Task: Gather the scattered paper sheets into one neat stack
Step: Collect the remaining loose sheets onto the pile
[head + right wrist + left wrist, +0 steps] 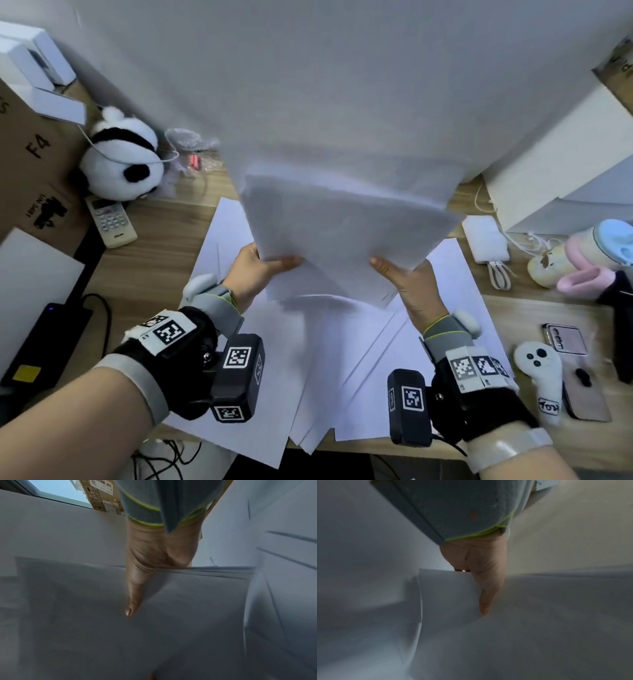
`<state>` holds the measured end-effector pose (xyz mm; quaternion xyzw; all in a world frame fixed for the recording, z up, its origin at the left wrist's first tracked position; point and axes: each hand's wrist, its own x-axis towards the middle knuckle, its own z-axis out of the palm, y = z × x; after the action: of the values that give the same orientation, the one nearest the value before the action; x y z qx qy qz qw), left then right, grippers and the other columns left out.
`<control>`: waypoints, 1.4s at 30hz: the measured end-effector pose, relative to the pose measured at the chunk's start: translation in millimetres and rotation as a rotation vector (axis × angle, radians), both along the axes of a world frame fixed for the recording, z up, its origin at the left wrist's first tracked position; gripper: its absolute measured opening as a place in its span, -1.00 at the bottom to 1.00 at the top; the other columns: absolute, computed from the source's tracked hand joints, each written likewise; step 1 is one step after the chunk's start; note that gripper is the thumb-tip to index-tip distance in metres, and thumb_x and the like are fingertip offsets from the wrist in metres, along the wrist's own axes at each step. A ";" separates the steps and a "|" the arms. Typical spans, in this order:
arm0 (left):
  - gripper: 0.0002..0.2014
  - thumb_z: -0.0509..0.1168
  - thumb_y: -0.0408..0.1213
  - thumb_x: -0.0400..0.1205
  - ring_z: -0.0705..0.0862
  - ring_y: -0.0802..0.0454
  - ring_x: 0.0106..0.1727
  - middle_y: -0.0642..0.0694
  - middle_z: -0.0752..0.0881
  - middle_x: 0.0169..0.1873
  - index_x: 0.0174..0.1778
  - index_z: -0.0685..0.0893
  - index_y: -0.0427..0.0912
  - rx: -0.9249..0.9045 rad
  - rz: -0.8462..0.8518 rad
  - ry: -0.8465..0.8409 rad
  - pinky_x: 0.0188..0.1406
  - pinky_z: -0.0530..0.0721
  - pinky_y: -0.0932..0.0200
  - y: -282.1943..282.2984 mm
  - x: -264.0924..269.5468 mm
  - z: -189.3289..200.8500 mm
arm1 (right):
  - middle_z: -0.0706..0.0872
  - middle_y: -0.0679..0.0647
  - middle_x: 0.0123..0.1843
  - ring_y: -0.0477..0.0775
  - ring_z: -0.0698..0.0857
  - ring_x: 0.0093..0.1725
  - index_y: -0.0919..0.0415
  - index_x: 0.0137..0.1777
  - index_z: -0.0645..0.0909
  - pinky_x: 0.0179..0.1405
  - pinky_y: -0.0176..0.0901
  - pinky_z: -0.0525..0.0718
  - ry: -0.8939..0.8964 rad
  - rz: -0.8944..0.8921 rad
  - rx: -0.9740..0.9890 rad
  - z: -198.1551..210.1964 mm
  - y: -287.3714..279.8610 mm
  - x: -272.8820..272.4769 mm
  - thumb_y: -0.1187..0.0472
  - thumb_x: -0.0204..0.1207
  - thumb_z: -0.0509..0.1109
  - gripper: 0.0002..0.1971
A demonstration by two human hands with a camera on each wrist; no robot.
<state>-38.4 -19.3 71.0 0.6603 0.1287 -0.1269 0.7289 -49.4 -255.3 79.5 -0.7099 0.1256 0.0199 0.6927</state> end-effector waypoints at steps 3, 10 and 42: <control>-0.73 0.47 -0.56 0.41 0.79 0.30 -0.25 0.18 0.85 -0.34 -0.16 0.76 -0.07 0.022 -0.014 0.010 -0.04 0.76 0.26 -1.9 -4.2 -7.0 | 0.82 -0.32 -0.32 -0.37 0.76 -0.24 0.04 -0.17 0.70 -0.16 -0.52 0.66 0.030 -0.011 -0.018 -9.5 -3.2 -5.5 0.43 0.30 0.55 -0.74; -0.79 0.46 -0.48 0.46 0.78 0.11 -0.12 0.03 0.83 -0.15 -0.14 0.77 -0.05 -0.004 0.006 0.011 0.07 0.74 0.14 -12.6 0.4 -2.6 | 0.84 -0.29 -0.21 -0.32 0.77 -0.13 -0.01 -0.12 0.70 0.00 -0.44 0.70 0.024 -0.023 0.043 -13.2 3.5 -7.0 0.43 0.33 0.53 -0.71; -0.77 0.35 -0.40 0.52 0.69 -0.26 0.10 -0.29 0.73 -0.01 0.08 0.71 -0.36 0.919 -0.130 0.492 -0.07 0.55 0.15 66.0 -0.7 -64.7 | 0.54 0.29 0.46 0.30 0.52 0.43 0.43 0.46 0.40 0.42 0.06 0.42 0.754 -0.039 -0.307 -97.8 -46.1 -37.1 0.33 0.62 0.24 -0.58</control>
<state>-39.1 46.7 6.2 0.8692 0.2974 -0.2537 0.3029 -86.6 -301.4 -18.4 -0.7455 0.3860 0.2467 0.4841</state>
